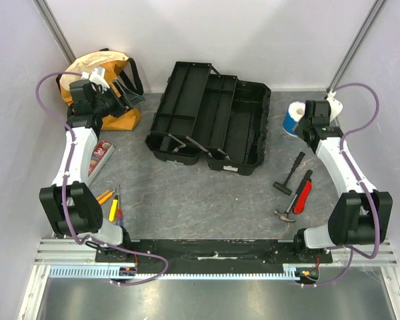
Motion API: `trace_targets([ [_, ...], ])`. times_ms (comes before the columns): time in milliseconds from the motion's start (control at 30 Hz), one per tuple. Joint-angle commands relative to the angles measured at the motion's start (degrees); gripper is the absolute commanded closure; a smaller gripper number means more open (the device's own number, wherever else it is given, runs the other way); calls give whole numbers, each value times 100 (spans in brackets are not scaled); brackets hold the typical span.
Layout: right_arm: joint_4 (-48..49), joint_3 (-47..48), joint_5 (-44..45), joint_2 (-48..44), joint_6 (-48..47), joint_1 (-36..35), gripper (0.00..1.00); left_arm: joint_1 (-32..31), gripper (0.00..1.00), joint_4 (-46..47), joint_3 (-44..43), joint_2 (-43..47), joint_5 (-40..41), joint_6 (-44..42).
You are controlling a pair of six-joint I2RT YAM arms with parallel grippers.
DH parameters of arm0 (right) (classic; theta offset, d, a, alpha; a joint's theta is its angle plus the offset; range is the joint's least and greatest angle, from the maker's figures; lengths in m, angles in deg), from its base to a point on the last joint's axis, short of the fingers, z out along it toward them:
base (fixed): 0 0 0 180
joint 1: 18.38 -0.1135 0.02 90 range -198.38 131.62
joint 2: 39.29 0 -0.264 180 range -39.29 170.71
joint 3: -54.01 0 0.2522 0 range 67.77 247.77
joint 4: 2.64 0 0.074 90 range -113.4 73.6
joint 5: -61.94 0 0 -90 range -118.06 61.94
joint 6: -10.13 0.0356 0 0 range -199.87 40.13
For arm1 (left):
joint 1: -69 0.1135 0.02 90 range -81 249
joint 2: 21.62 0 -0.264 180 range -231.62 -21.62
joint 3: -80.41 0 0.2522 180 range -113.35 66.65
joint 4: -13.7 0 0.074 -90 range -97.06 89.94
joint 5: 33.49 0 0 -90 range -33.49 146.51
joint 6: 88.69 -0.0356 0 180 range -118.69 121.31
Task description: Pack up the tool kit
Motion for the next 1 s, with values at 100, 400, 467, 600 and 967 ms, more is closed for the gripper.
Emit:
trace_targets([
  [100,-428,-1492,-311,-99,383,62,53,-25,29,-115,-32,192,-125,-45],
  [400,73,-2039,-699,516,541,220,55,-34,29,-88,30,69,-134,-80],
  [467,143,-2048,-734,648,541,220,55,-34,29,-88,21,69,-125,-89],
  [600,240,-2056,-786,973,559,220,57,-34,29,-106,4,34,-107,-124],
  [967,100,-1811,-664,702,462,212,100,-34,29,-141,-40,-10,-125,-133],
])
